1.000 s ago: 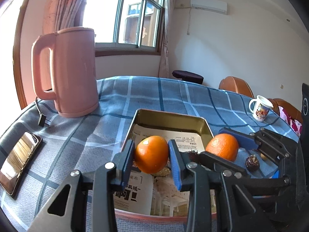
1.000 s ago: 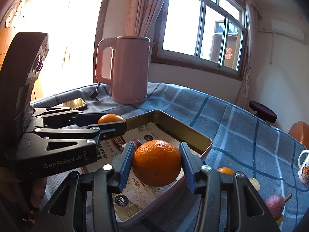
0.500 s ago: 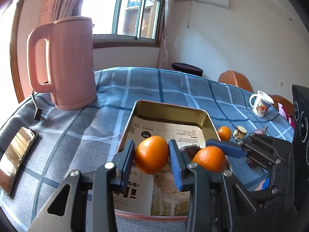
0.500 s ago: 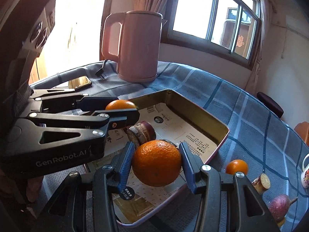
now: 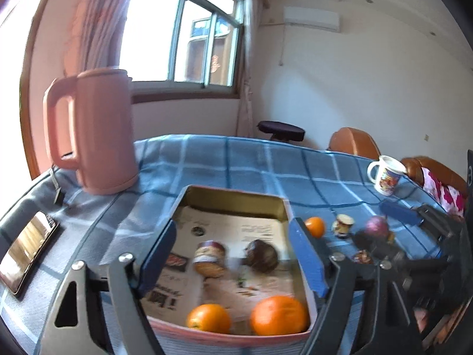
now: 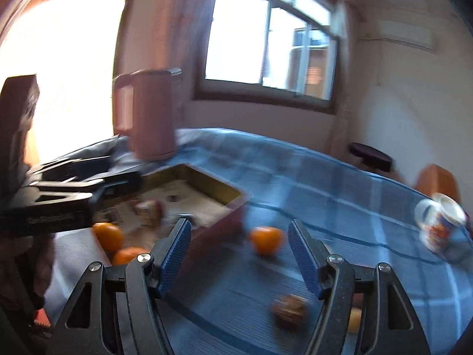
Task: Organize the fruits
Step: 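Open the right tool releasing its orange while the left tool releases its orange into the tin, then move the right tool to the brown round fruit while the left tool reaches the brown pastry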
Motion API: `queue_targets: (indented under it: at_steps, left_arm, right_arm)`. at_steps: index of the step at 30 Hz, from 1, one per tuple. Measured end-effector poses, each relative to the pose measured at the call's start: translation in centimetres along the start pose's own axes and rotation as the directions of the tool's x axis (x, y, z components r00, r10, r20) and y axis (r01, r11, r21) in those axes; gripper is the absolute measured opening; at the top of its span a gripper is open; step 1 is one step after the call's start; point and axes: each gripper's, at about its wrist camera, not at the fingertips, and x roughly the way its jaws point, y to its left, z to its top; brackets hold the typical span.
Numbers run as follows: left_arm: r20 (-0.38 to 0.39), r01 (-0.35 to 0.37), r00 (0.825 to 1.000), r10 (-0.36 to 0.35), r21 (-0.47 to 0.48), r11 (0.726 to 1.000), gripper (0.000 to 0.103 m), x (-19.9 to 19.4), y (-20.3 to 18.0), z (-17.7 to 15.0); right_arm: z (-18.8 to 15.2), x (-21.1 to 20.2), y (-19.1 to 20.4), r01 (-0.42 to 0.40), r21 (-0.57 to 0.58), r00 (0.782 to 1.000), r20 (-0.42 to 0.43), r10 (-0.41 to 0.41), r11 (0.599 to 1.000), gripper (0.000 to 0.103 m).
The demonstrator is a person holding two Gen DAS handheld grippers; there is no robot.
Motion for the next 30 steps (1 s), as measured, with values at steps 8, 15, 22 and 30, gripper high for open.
queue_targets:
  at_steps: [8,15,22,30]
  left_arm:
    - [-0.066,0.128,0.991,-0.120,0.136,0.982,0.083,2.3,-7.8,-0.4]
    - [-0.171,0.175,0.975,-0.141,0.207,0.963,0.083,5.4,-12.3,-1.5]
    - [-0.273,0.239,0.947,-0.171,0.237,0.942,0.083,7.1,-14.6,-2.0]
    - [-0.412,0.300,0.892,-0.184,0.238,0.924,0.081,9.5,-15.6,-2.9]
  right_arm:
    - [-3.1,-2.1,-9.3,0.209,0.162,0.977,-0.081,-0.199,0.964,0.069]
    - [-4.2,-1.3,-10.9,0.177,0.205,0.977,-0.154,-0.147,0.963,0.045]
    - [-5.1,1.0,-11.2,0.120,0.228,0.960,-0.276,-0.054,0.966,0.045]
    - [-5.8,3.3,-11.6,0.091,0.262,0.925,-0.380,0.016,0.961,0.045]
